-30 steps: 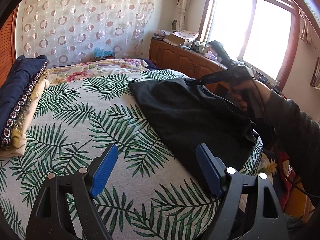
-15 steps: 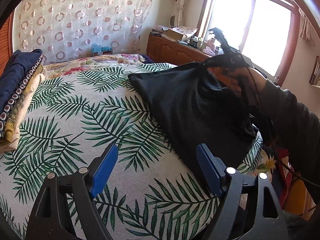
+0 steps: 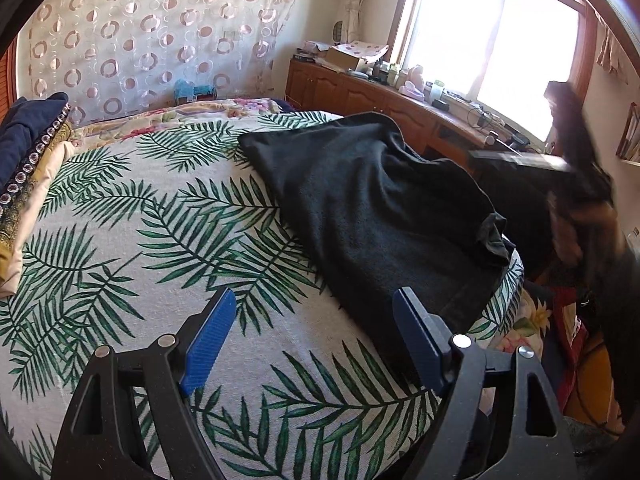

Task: Fold small clothes

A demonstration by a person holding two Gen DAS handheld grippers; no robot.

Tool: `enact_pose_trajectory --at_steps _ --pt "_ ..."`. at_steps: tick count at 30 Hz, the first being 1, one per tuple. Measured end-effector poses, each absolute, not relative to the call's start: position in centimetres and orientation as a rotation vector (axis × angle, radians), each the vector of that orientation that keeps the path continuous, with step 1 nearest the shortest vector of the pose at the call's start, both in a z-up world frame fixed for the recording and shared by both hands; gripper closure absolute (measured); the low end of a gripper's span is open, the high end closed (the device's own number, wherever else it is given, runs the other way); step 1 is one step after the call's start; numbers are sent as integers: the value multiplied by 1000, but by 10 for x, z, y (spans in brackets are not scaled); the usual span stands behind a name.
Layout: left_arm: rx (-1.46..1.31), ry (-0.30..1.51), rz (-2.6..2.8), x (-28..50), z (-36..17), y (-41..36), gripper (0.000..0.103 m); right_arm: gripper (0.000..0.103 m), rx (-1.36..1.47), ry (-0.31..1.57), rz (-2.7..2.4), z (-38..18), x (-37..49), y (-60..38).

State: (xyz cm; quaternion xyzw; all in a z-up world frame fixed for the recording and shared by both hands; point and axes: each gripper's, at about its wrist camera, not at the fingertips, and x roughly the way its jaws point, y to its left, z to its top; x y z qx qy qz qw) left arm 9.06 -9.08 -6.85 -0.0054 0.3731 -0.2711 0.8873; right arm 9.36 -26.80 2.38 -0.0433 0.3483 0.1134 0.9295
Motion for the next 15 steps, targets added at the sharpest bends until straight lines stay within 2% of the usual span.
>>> enact_pose_trajectory --at_steps 4,6,8,15 --pt "-4 789 -559 91 -72 -96 22 70 -86 699 254 9 52 -267" --pt "-4 791 -560 90 -74 -98 22 55 -81 689 246 7 44 -264" --pt "2 792 -560 89 -74 -100 22 51 -64 677 246 5 36 -264" --pt "13 794 -569 86 -76 -105 22 50 -109 701 267 -7 22 -236"
